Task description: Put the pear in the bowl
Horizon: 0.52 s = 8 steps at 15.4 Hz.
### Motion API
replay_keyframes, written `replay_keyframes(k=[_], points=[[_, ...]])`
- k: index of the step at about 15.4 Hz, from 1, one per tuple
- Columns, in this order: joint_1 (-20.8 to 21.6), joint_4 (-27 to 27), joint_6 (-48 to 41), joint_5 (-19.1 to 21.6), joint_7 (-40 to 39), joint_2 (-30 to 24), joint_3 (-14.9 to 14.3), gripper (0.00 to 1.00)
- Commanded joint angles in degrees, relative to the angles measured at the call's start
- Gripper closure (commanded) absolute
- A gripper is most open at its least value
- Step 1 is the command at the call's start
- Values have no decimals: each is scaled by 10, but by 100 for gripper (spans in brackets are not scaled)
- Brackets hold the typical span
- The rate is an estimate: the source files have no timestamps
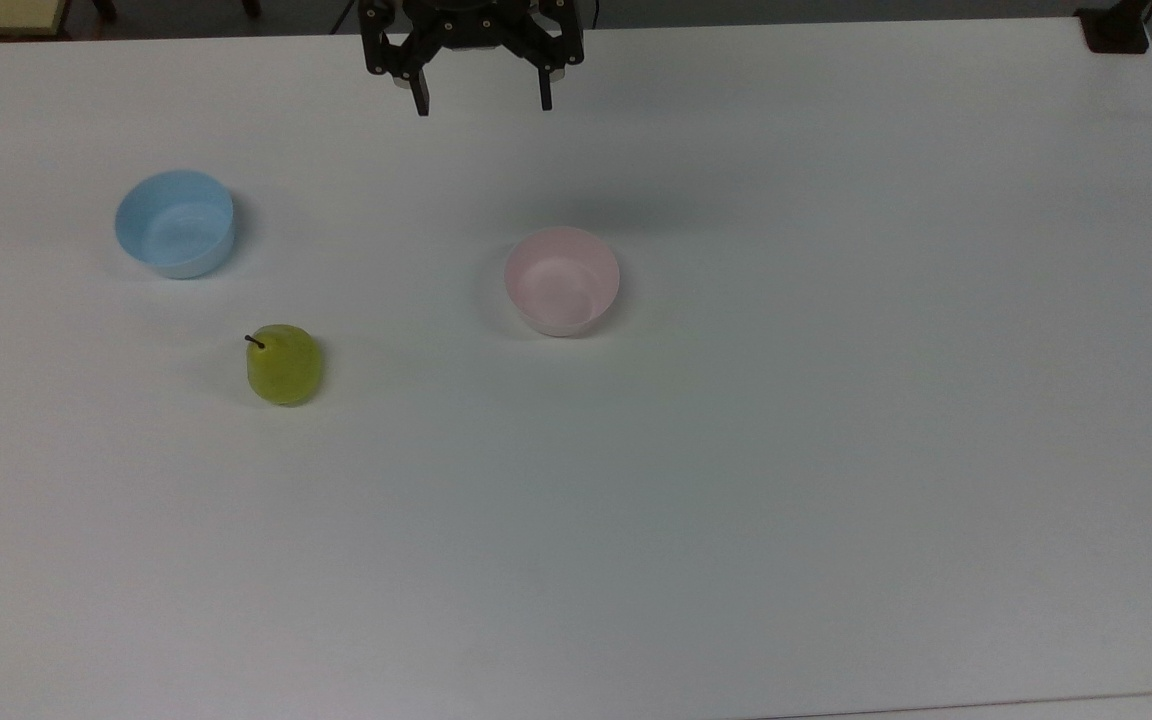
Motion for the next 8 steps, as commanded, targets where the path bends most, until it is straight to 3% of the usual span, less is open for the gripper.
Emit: replay_keyframes(k=[1,8], points=[[4,-12,-1,7,-13,-14,-5,0],[4,-12,0,7,-11,-14,-5,0]])
